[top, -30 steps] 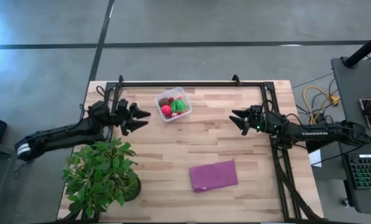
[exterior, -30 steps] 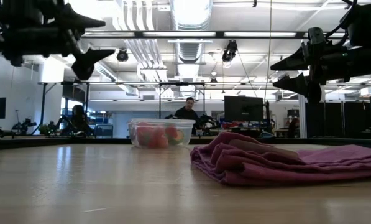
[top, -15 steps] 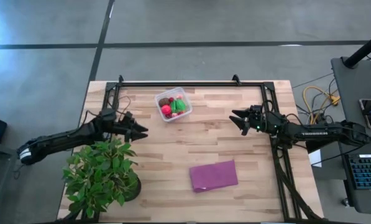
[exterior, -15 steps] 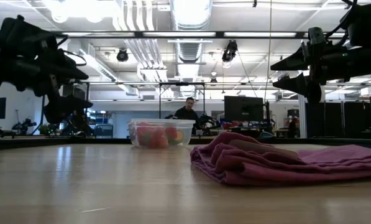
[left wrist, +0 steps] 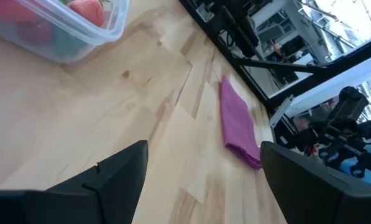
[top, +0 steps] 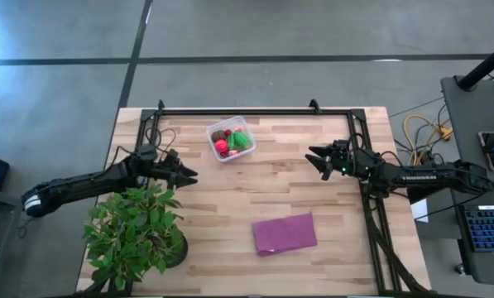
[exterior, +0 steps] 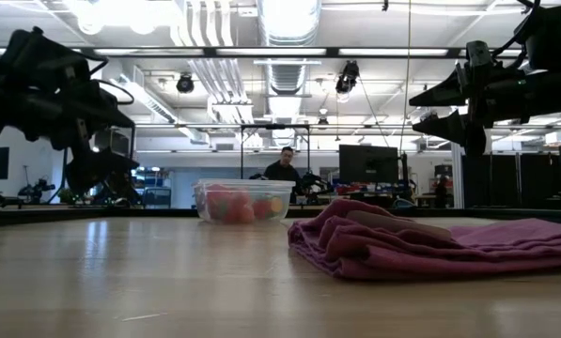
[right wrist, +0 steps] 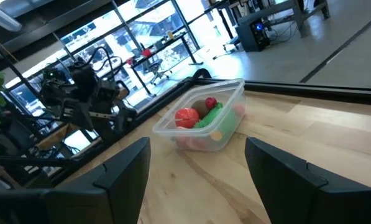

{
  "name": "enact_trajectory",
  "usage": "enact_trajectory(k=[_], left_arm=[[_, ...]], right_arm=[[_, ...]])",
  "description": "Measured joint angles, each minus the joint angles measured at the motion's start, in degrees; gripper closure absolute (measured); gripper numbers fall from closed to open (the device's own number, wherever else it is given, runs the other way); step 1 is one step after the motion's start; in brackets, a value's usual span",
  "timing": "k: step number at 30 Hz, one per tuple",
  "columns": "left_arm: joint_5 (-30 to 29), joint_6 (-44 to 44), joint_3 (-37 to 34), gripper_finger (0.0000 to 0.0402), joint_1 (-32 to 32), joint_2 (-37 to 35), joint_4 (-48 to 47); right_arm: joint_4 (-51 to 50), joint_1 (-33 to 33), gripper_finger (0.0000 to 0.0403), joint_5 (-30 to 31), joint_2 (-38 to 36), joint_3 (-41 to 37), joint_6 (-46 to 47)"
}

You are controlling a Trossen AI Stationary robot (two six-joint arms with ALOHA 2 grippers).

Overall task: Pick and placing Produce into tupperware
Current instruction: Return to Home Position

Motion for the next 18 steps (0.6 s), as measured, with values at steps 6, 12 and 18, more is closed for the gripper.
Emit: enact_trajectory(k=[6, 12, 18], left_arm=[[0.0, 0.0, 0.0, 0.0107, 0.0, 1.2, 0.0], [0.0, 0.0, -0.1, 0.0107, 0.0, 2.2, 0.0], [0.0, 0.0, -0.1, 0.0107, 0.0, 3.0, 0.0]], right_arm=[[0.0, 0.0, 0.0149, 0.0, 0.0, 0.0, 0.0], [0.0, 0.0, 0.0149, 0.0, 0.0, 0.0, 0.0], [0.0, 0.0, 0.0149, 0.0, 0.0, 0.0, 0.0]])
